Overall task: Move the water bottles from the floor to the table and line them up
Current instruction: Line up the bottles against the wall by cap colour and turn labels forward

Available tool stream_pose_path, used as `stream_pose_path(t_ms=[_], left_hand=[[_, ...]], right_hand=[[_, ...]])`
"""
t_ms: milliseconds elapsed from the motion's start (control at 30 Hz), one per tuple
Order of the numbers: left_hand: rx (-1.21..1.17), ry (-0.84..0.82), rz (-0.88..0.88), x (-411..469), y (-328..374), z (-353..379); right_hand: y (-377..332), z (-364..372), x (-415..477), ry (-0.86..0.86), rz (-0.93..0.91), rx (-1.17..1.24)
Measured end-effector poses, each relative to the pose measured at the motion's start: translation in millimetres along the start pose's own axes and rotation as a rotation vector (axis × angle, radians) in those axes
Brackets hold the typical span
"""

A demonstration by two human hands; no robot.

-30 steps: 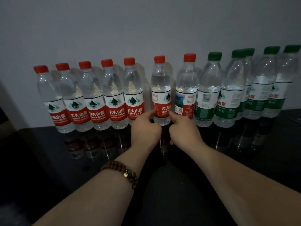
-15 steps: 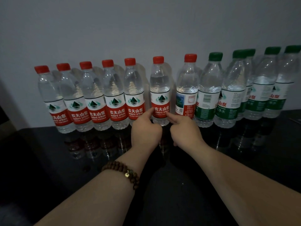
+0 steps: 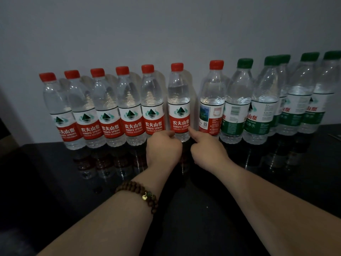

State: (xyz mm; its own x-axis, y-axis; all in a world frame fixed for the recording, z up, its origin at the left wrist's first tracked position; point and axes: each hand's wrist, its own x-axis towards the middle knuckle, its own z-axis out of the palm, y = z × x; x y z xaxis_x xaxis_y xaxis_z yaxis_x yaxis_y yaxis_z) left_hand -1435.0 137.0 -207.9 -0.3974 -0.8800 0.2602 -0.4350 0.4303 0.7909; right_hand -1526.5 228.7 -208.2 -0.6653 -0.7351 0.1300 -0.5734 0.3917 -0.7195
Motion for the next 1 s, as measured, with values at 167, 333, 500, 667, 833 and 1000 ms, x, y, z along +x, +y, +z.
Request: stream_pose_path(t_ms=[167, 333, 500, 667, 833, 1000], left_hand=[[0.015, 0.056, -0.017, -3, 2, -1], [0.001, 0.092, -0.010, -6, 3, -3], [-0.024, 0.100, -0.011, -4, 2, -3], [-0.086, 0.121, -0.033, -1, -1, 0], [-0.252, 0.066, 0.091, -1, -1, 4], [-0.390, -0.361, 0.184, -10, 7, 10]], right_hand=[[4, 1, 4, -0.042, -0.023, -0.091], [5, 3, 5, -0.048, -0.062, -0.192], [7, 5, 5, -0.048, -0.072, -0.234], [5, 5, 2, 0.210, -0.092, 0.037], [4, -5, -1, 0.700, 0.040, 0.306], [9, -11, -2, 0.727, 0.183, 0.360]])
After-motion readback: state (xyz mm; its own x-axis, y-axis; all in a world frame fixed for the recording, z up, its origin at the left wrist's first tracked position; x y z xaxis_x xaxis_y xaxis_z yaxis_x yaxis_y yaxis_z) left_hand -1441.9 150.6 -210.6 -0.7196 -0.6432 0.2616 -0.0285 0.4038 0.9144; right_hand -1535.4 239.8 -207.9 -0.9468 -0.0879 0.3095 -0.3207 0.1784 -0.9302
